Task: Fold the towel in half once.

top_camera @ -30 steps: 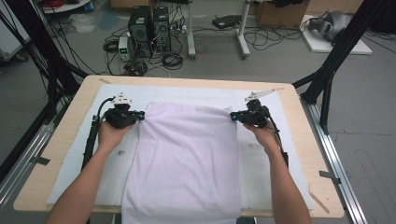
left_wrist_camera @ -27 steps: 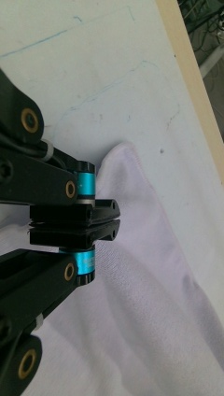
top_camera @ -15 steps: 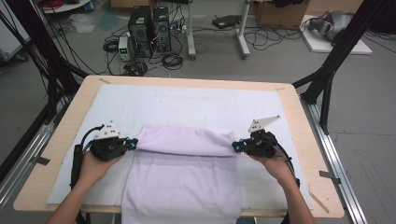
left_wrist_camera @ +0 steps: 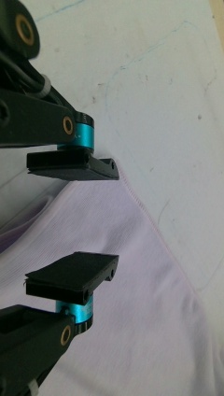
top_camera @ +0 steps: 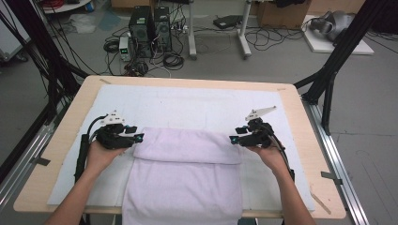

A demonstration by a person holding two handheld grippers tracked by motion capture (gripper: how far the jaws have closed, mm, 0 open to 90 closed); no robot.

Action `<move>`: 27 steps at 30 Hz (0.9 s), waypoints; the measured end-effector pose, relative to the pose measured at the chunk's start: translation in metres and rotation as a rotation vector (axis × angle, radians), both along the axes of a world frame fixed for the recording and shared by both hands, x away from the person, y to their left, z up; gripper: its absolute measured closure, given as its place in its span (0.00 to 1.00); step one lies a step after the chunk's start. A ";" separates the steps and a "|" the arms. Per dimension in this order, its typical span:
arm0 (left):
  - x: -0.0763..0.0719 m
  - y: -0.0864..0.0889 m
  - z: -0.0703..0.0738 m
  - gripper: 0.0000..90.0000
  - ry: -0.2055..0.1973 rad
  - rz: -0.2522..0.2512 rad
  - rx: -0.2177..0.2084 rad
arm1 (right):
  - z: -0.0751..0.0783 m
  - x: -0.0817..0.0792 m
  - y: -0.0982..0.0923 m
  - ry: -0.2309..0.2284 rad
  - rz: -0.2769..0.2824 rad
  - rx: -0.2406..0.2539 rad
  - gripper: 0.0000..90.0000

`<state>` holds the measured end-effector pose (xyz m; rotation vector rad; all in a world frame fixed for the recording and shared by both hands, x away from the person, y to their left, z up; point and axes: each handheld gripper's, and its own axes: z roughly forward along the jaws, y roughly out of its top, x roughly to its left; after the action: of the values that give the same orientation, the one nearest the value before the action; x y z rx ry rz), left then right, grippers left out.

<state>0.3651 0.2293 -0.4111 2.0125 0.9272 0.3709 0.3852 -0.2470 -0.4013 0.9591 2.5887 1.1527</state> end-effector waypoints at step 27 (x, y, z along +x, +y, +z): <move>0.015 0.003 -0.008 0.96 0.025 0.028 0.030 | -0.010 0.014 0.005 0.056 0.003 -0.007 0.79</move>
<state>0.3800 0.2325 -0.4192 2.0368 0.9717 0.3781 0.3997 -0.2418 -0.4114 1.0006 2.6365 1.1325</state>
